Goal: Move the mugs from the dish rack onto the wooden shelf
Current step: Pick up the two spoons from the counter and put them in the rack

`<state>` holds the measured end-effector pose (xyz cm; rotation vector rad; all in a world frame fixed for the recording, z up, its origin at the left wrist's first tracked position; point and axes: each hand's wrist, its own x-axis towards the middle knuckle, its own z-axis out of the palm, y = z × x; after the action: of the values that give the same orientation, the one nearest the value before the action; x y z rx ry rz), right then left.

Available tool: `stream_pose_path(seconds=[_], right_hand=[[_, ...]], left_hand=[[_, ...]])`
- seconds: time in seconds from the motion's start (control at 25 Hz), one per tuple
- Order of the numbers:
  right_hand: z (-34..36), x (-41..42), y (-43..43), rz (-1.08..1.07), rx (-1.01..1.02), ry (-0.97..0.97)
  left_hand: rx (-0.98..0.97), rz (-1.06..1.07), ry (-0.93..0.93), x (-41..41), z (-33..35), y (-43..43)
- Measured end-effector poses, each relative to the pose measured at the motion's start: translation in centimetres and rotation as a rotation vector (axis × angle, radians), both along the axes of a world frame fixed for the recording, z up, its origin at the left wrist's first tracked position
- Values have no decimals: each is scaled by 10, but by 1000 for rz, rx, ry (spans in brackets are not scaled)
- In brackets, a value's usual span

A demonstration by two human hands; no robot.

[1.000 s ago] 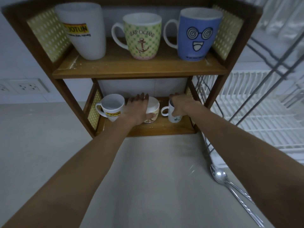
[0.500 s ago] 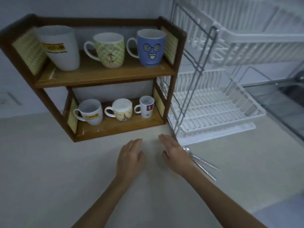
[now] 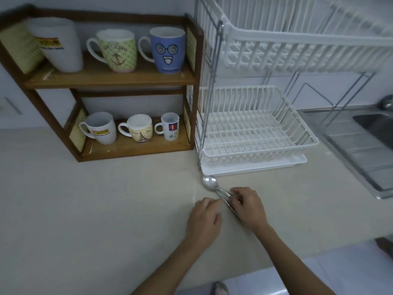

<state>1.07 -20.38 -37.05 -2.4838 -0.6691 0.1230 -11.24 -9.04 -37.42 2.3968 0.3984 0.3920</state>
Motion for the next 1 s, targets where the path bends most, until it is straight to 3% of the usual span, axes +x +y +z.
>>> stream_pose_path(seconds=[0.32,0.56,0.8,0.88,1.0], right_hand=[[-1,39,-9,271,-77,157],[12,52,1,341,-221,398],[20,62,-3,547,-248,413],[28,66,-6,597,-240,392],[52,79,-14,651,-141,430]], left_hand=[[324,200,128,21,-13,-33],[279,455,294,5,-9,-29],[-86,623,508,4,14,-12],[-183,530,639,1,26,-6],[-523,328,630,-6,49,3]])
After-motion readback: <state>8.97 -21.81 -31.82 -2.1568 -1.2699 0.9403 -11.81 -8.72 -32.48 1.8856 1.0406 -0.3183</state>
